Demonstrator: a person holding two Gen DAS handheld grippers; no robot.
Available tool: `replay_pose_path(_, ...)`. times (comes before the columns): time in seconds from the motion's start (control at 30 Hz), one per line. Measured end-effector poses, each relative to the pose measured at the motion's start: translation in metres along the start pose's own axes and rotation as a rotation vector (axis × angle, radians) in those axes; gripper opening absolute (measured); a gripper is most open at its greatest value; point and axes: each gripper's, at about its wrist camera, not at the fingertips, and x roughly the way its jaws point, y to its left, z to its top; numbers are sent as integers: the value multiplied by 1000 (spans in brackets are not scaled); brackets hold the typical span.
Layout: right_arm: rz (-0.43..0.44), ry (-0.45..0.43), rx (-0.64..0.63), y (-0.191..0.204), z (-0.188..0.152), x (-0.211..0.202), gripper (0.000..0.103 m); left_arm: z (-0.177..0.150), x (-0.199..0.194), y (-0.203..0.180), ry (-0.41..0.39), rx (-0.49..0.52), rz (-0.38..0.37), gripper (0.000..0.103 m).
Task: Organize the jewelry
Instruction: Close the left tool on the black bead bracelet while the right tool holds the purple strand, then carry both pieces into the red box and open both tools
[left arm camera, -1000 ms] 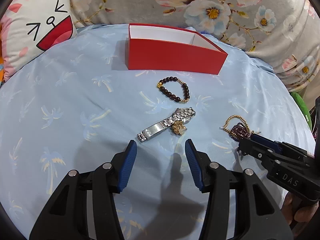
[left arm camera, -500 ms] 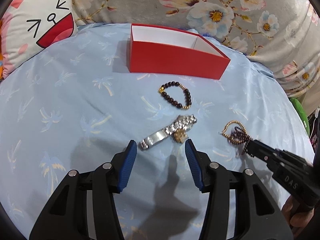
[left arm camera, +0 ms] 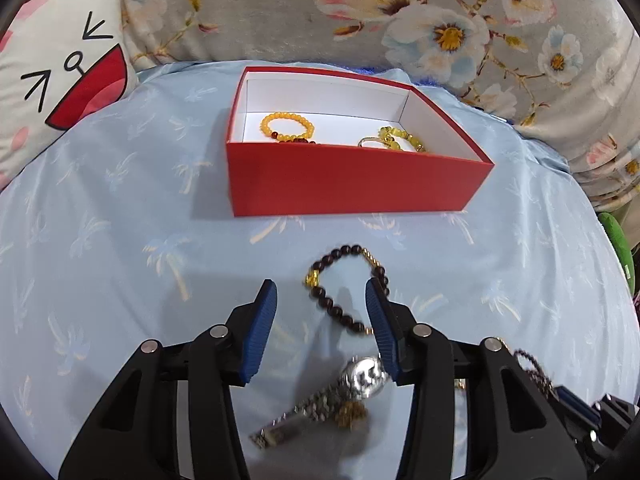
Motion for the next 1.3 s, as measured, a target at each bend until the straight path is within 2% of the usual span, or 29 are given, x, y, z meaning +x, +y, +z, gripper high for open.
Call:
replay_pose_path(0.13, -1, -1, 5, -2, 1, 1, 7, 7, 13, -1, 22, 7, 19, 34)
replay_pose_path(0.23, 0, 1, 10, -4, 3, 3, 7, 7, 22, 0, 51, 6, 26, 31)
replay_pose_path(0.33, -1, 5, 10, -5, 4, 5, 7, 6, 25, -2, 48, 23, 39, 27)
replay_pose_path(0.43, 1, 11, 15, -7, 5, 8, 7, 6, 26, -5, 46, 43, 37, 11)
replay_pose_path(0.5, 4, 18, 23, -8, 5, 10, 7, 5, 26, -4, 47, 42, 29, 9)
replay_pose_path(0.7, -6, 11, 27, -11, 9, 9, 7, 5, 15, -3, 35, 27, -2, 8)
replay_pose_path(0.9, 12, -6, 40, -14, 23, 2, 7, 12, -24, -9, -23, 43, -46, 8)
replay_pose_path(1.1, 43, -30, 30, -13, 60, -1, 7, 29, -59, -10, -69, 71, -71, 8)
replay_pose_path(1.3, 29, -68, -21, -8, 115, 9, 7, 60, -70, -1, -110, 62, -82, 8)
